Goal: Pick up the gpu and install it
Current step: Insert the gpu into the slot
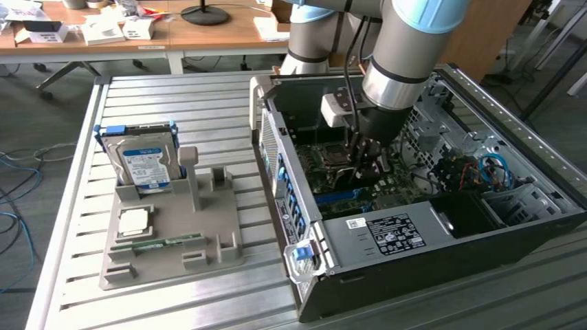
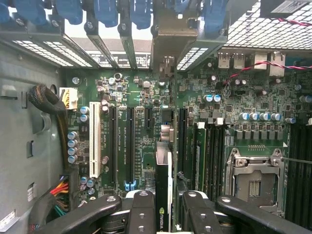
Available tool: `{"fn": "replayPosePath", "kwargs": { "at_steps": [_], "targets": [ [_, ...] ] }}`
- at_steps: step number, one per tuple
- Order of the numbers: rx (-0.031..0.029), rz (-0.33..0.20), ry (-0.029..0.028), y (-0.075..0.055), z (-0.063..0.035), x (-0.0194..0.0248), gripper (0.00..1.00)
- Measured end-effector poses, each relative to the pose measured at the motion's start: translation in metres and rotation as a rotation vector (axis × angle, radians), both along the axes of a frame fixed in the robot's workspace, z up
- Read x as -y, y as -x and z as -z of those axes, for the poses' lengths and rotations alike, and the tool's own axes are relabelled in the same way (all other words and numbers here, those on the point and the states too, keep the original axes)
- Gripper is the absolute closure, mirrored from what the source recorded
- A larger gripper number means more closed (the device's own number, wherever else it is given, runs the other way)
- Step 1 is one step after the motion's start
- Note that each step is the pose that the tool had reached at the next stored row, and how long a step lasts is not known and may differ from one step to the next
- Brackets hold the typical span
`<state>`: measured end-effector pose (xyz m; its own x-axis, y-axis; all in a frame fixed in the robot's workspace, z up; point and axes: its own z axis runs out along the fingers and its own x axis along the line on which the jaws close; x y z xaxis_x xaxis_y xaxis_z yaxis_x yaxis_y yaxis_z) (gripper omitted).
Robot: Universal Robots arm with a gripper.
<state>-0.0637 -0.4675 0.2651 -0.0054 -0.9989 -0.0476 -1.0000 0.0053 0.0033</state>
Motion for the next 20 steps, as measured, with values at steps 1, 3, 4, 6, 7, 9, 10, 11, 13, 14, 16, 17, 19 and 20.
{"fn": "replayPosePath", "kwargs": {
  "at_steps": [1, 3, 4, 6, 7, 9, 10, 11, 13, 14, 16, 17, 19, 20],
  "targets": [
    [0.0, 0.0, 0.0, 0.0006, 0.0, 0.0, 0.74],
    [0.0, 0.0, 0.0, 0.0013, 0.0, 0.0, 0.74],
    [0.0, 0.0, 0.0, 0.0013, 0.0, 0.0, 0.74],
    [0.0, 0.0, 0.0, 0.0014, 0.0, 0.0, 0.74],
    [0.0, 0.0, 0.0, 0.0018, 0.0001, 0.0, 0.74],
    [0.0, 0.0, 0.0, 0.0024, 0.0002, 0.0, 0.74],
    [0.0, 0.0, -0.0001, 0.0024, 0.0002, 0.0, 0.74],
    [0.0, 0.0, 0.0001, 0.0024, 0.0002, 0.0, 0.74],
    [0.0, 0.0, 0.0, 0.0024, 0.001, 0.0, 0.74],
    [-0.0001, 0.0, 0.0001, 0.0024, 0.0013, 0.0, 0.74],
    [-0.0001, 0.0, 0.0002, 0.0025, 0.0014, 0.0, 0.74],
    [-0.0001, 0.0, 0.0002, 0.0025, 0.0014, 0.0, 0.74],
    [0.0, 0.0, 0.0001, 0.0025, 0.0015, 0.0, 0.74],
    [0.0, 0.0, 0.0001, 0.0024, 0.0015, 0.0, 0.74]
  ]
}}
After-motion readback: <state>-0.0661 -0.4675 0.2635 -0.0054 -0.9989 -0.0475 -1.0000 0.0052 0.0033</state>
